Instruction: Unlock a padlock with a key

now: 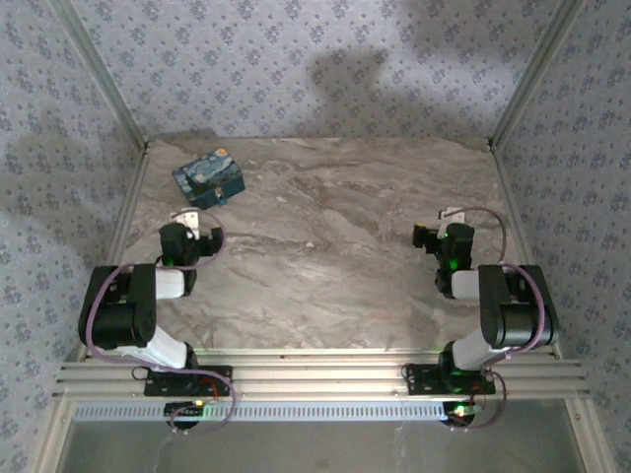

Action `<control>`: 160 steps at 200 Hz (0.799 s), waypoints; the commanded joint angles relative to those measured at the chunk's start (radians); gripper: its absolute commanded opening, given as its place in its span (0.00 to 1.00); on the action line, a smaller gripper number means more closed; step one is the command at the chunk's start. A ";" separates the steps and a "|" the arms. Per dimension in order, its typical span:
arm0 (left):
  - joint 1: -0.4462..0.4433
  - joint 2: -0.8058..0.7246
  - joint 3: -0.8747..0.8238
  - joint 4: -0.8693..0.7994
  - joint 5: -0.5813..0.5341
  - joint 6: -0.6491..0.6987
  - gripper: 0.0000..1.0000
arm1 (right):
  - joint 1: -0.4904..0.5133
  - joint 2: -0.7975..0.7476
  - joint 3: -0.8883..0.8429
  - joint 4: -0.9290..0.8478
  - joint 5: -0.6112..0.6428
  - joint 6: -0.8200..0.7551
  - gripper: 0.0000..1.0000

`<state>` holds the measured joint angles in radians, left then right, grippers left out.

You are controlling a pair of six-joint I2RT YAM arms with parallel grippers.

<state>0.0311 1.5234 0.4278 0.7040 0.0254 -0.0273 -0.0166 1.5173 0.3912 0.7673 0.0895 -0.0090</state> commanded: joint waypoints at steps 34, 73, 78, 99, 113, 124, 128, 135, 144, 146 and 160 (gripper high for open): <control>0.058 -0.151 0.312 -0.577 -0.056 -0.205 0.98 | 0.063 -0.040 0.460 -0.723 -0.027 0.061 1.00; 0.125 0.029 0.715 -1.024 -0.026 -0.381 0.97 | 0.200 0.180 0.905 -1.002 0.015 0.178 0.99; 0.128 0.065 0.775 -1.072 -0.021 -0.390 0.96 | 0.222 0.211 0.954 -1.017 0.013 0.190 0.98; 0.134 0.216 0.972 -1.179 0.014 -0.418 0.94 | 0.300 0.353 1.143 -1.063 -0.034 0.229 0.94; 0.136 0.312 1.089 -1.222 0.038 -0.444 0.92 | 0.340 0.450 1.287 -1.112 -0.062 0.259 0.92; 0.138 0.380 1.168 -1.243 0.055 -0.463 0.91 | 0.370 0.520 1.384 -1.137 -0.082 0.274 0.91; 0.138 0.403 1.194 -1.250 0.062 -0.473 0.91 | 0.380 0.544 1.416 -1.142 -0.087 0.280 0.90; 0.142 0.439 1.233 -1.253 0.084 -0.487 0.89 | 0.398 0.583 1.468 -1.150 -0.097 0.290 0.89; 0.144 0.479 1.268 -1.246 0.127 -0.499 0.87 | 0.419 0.634 1.534 -1.161 -0.114 0.298 0.88; 0.145 0.484 1.273 -1.245 0.134 -0.501 0.87 | 0.424 0.642 1.549 -1.165 -0.118 0.301 0.88; 0.144 0.535 1.310 -1.241 0.159 -0.517 0.84 | 0.447 0.717 1.641 -1.186 -0.131 0.324 0.87</control>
<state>0.1661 1.9965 1.6596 -0.4526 0.0975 -0.4820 0.3977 2.1445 1.8931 -0.3176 0.0090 0.2497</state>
